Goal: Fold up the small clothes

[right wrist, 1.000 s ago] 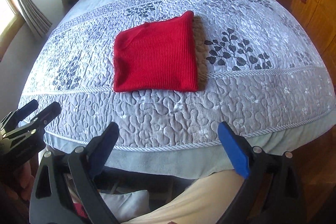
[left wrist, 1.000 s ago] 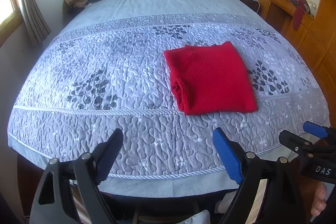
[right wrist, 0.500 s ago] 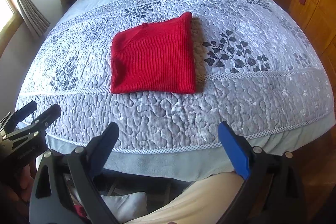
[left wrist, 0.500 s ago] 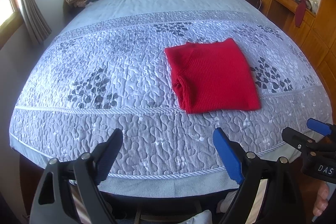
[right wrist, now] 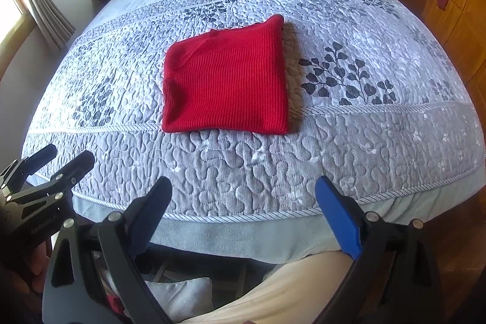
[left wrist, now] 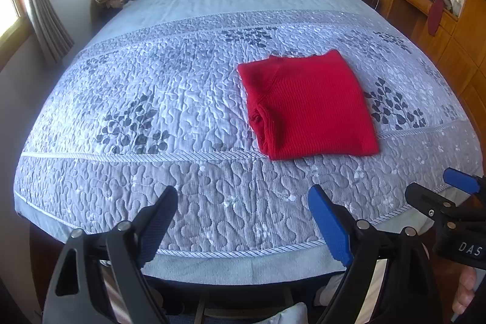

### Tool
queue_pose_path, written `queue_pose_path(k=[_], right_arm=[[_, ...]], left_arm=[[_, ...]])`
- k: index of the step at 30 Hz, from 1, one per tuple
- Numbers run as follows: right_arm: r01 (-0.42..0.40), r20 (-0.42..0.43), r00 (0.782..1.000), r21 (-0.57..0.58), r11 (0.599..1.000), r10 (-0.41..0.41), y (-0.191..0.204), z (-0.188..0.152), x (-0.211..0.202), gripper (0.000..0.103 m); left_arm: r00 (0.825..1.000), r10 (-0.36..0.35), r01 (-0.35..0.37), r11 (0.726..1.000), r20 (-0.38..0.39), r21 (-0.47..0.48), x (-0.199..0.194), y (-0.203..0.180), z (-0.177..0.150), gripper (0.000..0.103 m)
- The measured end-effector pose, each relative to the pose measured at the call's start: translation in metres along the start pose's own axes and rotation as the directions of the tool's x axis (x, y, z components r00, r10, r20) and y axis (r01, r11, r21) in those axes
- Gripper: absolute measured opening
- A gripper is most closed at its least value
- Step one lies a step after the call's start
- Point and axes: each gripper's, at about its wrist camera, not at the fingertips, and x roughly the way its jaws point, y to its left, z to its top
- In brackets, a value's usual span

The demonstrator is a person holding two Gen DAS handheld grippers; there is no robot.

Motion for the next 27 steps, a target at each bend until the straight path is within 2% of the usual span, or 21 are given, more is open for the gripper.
queue_pose_path(k=[27], right_arm=[[-0.011, 0.000, 1.000, 0.014, 1.000, 0.011, 0.0011, 0.0015, 0.0022, 0.095]], left_arm=[[1.000, 0.010, -0.010, 1.000, 0.024, -0.011, -0.0041, -0.0012, 0.0049, 0.088]])
